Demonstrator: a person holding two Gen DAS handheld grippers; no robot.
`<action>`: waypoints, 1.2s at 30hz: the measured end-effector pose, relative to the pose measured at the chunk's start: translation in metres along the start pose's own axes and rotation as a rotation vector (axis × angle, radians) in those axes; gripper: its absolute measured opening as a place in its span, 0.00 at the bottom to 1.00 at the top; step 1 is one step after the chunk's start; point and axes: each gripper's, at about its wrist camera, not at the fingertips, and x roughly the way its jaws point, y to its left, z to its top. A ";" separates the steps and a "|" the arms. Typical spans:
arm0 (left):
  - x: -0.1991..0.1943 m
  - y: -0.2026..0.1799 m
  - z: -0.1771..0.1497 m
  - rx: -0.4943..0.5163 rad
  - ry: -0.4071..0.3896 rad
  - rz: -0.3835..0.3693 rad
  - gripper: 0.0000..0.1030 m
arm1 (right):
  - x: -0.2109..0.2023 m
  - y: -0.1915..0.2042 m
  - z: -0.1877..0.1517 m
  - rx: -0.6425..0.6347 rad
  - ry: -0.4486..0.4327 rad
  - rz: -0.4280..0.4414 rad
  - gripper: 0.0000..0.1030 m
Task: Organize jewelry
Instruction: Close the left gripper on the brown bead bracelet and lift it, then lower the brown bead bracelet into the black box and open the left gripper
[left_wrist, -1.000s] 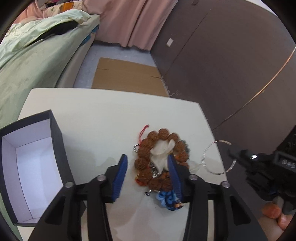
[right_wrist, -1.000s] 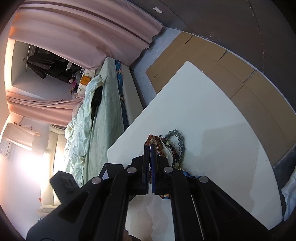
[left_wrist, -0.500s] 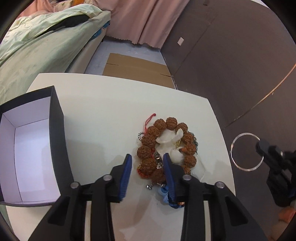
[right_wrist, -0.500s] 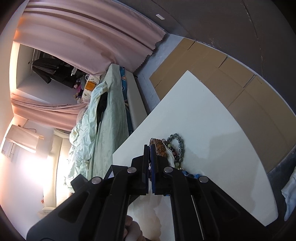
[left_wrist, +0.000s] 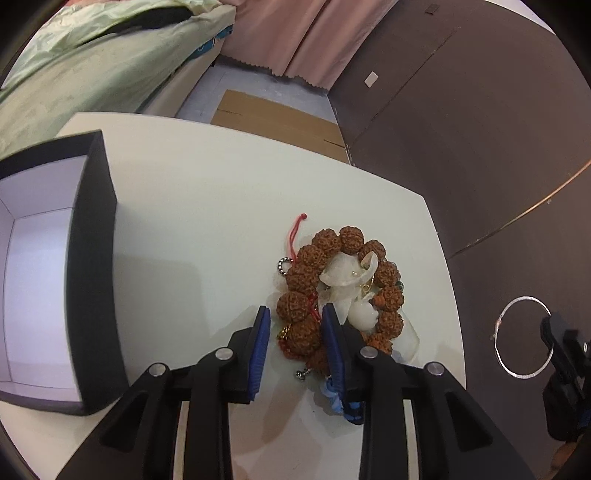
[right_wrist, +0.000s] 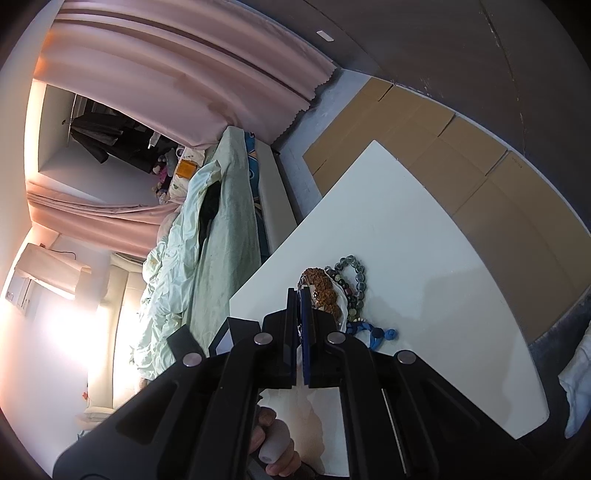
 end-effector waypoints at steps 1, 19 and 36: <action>0.000 -0.001 0.001 0.002 0.003 0.003 0.22 | 0.001 -0.001 0.000 0.000 0.002 -0.001 0.04; -0.071 -0.024 0.004 0.085 -0.127 -0.134 0.13 | 0.001 0.006 -0.011 -0.024 0.016 0.010 0.04; -0.155 -0.005 0.013 0.105 -0.270 -0.172 0.13 | 0.029 0.040 -0.032 -0.097 0.069 0.077 0.04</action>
